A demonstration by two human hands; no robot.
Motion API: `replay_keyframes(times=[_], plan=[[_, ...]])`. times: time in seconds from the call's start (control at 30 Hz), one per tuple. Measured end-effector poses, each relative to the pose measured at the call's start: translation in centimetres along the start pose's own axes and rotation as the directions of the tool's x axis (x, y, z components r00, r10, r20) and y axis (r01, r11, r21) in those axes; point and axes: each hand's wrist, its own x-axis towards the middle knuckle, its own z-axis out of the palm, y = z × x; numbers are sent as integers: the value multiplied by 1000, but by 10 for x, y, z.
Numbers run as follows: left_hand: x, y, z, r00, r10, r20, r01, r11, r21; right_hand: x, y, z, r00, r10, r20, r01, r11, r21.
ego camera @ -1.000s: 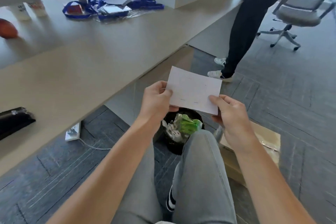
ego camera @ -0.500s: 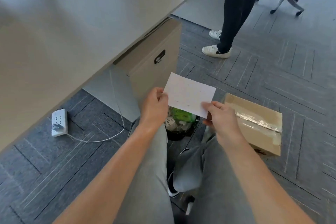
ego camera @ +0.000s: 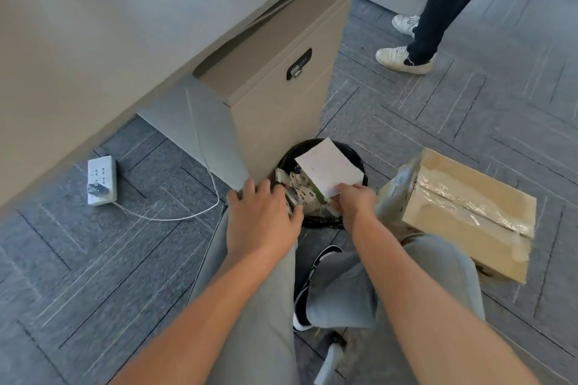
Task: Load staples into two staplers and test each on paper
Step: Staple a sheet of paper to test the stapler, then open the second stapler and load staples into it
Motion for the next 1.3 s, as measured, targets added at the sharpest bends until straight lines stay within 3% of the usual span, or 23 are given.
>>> replay_keyframes(times=[0.17, 0.27, 0.37, 0.43, 0.5, 0.6, 0.7, 0.87, 1.07, 1.3], plan=[[-1, -3, -1, 1000, -16, 12, 16, 1000, -4, 16, 21, 8, 997, 61, 49, -55, 993, -103], [-1, -5, -2, 1000, -8, 18, 8, 1000, 2, 10, 21, 5, 996, 27, 85, -14, 988, -152], [-3, -8, -3, 999, 2, 33, -1, 1000, -19, -11, 8, -3, 990, -74, 123, 95, 981, -172], [-7, -12, -5, 999, 14, 46, -12, 999, -46, -34, -8, -12, 952, -235, 198, 282, 922, -264], [-12, -19, -10, 996, 38, 80, -32, 997, -76, -60, -25, -21, 864, -392, 317, 498, 763, -412], [-28, -32, -30, 988, 79, 132, -62, 990, -129, -105, -53, -27, 700, -513, 497, 714, 503, -486], [-59, -46, -69, 990, 80, 113, -58, 981, -184, -153, -79, -22, 547, -555, 627, 834, 297, -465], [-125, -84, -135, 998, 54, -43, -61, 976, -210, -244, -104, 4, 283, -532, 798, 944, 6, -330], [-197, -146, -196, 985, -71, -158, 38, 978, -204, -346, -101, 62, 20, -495, 869, 982, -152, -109], [-270, -216, -230, 908, -260, -327, 159, 939, -305, -428, -62, 136, -181, -407, 895, 970, -222, 96]])
